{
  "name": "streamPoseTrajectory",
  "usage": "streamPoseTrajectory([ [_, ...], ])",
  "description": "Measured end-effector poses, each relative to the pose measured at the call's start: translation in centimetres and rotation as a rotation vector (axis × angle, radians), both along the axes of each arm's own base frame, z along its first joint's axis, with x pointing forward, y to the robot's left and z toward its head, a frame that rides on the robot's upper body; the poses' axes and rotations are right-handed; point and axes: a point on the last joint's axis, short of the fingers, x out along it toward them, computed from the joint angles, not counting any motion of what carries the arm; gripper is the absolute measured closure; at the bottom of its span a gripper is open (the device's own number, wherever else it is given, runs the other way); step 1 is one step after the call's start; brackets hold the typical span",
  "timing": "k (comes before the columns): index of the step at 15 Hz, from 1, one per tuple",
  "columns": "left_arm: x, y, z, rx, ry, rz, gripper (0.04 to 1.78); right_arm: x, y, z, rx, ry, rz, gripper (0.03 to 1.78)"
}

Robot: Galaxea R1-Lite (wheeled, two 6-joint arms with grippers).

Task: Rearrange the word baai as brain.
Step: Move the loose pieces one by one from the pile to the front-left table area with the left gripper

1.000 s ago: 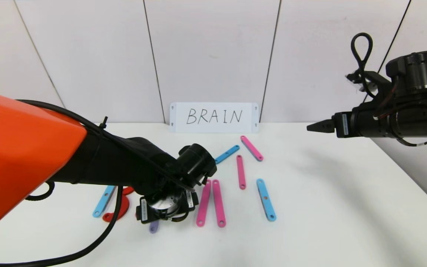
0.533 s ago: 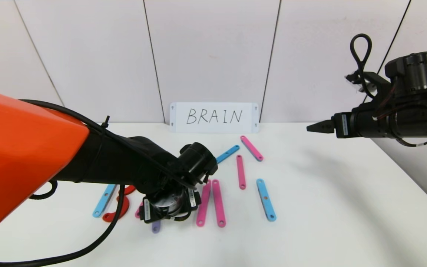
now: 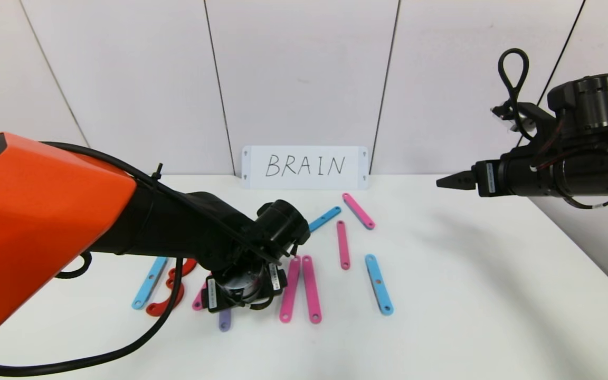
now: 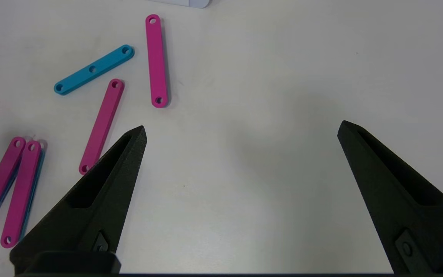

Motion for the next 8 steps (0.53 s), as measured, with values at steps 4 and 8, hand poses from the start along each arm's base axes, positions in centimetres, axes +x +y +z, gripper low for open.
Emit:
streamPoseTrajectory([
  [4, 0.22, -0.18, 0.09, -0.011, -0.002, -0.002, 0.08, 0.01, 0.00, 0.02, 0.000, -0.001, 0.000, 0.07],
  [8, 0.53, -0.46, 0.16, -0.019, -0.007, -0.003, 0.08, 0.00, 0.00, 0.01, 0.000, 0.000, 0.000, 0.07],
])
